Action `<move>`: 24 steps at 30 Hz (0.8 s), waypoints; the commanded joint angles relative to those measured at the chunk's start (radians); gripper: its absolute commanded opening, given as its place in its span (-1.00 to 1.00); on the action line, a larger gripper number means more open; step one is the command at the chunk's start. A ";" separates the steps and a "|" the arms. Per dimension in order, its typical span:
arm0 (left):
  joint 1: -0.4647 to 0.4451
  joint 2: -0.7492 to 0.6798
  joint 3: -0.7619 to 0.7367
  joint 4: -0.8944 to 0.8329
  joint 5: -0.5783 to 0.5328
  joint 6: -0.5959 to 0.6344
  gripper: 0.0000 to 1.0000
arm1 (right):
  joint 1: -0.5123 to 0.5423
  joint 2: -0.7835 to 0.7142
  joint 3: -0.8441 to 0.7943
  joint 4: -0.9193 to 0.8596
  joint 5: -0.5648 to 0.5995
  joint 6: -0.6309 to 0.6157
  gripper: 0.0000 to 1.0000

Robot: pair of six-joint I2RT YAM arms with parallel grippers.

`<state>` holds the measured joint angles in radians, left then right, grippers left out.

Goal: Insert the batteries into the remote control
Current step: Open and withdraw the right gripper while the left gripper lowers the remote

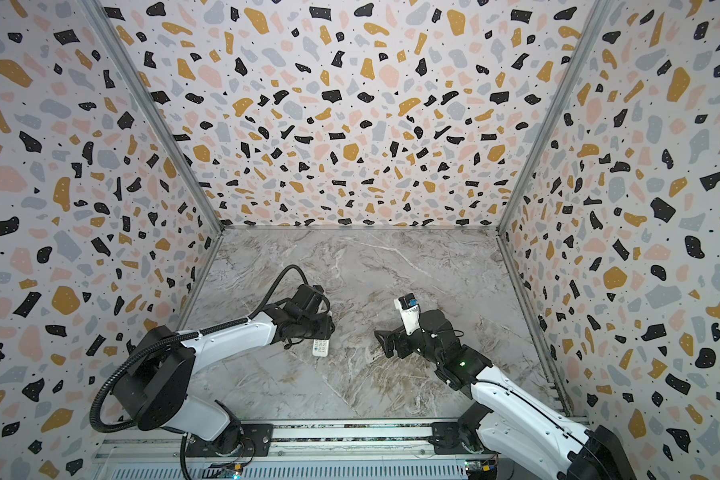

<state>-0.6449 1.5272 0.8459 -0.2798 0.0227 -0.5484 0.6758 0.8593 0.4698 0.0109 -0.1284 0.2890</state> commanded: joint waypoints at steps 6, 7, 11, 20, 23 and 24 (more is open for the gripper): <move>0.004 0.022 -0.011 0.020 -0.041 -0.045 -0.55 | -0.018 -0.019 -0.007 -0.010 -0.018 -0.005 0.98; 0.004 0.025 -0.011 0.020 -0.045 -0.045 -0.55 | -0.022 -0.020 -0.007 -0.010 -0.019 -0.004 0.98; 0.004 0.027 -0.016 0.015 -0.060 -0.047 -0.52 | -0.030 -0.019 -0.002 -0.014 -0.027 -0.006 0.98; 0.004 0.040 -0.036 0.041 -0.060 -0.064 -0.49 | -0.037 0.000 0.015 -0.008 -0.044 -0.008 0.98; 0.004 0.041 -0.040 0.044 -0.062 -0.064 -0.47 | -0.040 -0.006 0.015 -0.012 -0.043 -0.007 0.98; 0.004 0.042 -0.042 0.045 -0.063 -0.065 -0.46 | -0.040 -0.007 0.014 -0.012 -0.042 -0.006 0.99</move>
<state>-0.6445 1.5574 0.8242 -0.2569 -0.0257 -0.6018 0.6403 0.8585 0.4599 0.0105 -0.1650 0.2886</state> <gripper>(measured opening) 0.517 0.991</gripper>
